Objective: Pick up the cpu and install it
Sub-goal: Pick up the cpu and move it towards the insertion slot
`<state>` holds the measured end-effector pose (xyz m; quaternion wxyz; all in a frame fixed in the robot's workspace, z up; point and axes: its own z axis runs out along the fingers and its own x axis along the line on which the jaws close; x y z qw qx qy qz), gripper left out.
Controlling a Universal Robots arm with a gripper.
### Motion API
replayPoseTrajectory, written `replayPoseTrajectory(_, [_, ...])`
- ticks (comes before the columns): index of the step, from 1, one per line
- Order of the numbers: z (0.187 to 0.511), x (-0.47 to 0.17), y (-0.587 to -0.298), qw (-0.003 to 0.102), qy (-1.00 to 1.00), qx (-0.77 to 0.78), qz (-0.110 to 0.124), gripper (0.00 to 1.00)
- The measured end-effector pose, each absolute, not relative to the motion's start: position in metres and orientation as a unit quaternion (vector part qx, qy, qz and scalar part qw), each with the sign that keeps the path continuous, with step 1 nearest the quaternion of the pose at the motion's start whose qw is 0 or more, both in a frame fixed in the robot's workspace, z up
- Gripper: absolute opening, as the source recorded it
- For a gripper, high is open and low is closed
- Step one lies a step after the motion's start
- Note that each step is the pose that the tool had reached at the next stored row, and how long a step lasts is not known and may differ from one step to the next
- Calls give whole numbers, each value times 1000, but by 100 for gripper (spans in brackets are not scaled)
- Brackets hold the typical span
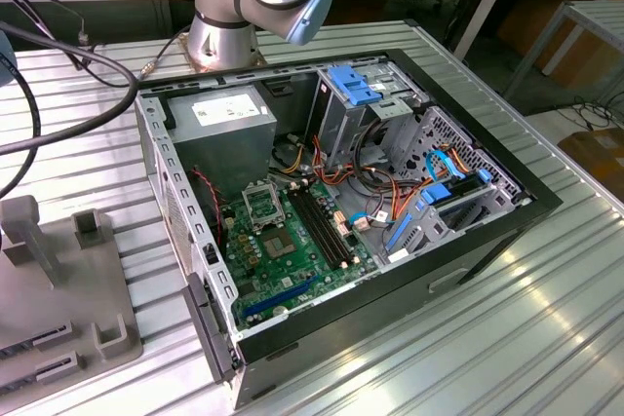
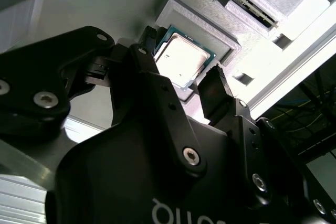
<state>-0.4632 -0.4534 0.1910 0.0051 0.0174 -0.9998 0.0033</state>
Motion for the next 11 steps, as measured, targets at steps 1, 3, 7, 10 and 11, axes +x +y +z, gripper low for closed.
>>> replayPoseTrajectory(1, [191,-463,-453,5,-1000,17,3,60])
replayPoseTrajectory(3, [191,-463,-453,5,-1000,17,3,60])
replayPoseTrajectory(7, [191,-463,-453,5,-1000,17,3,60])
replayPoseTrajectory(10, [191,-463,-453,5,-1000,17,3,51])
replayPoseTrajectory(11, [191,-463,-453,5,-1000,17,3,51])
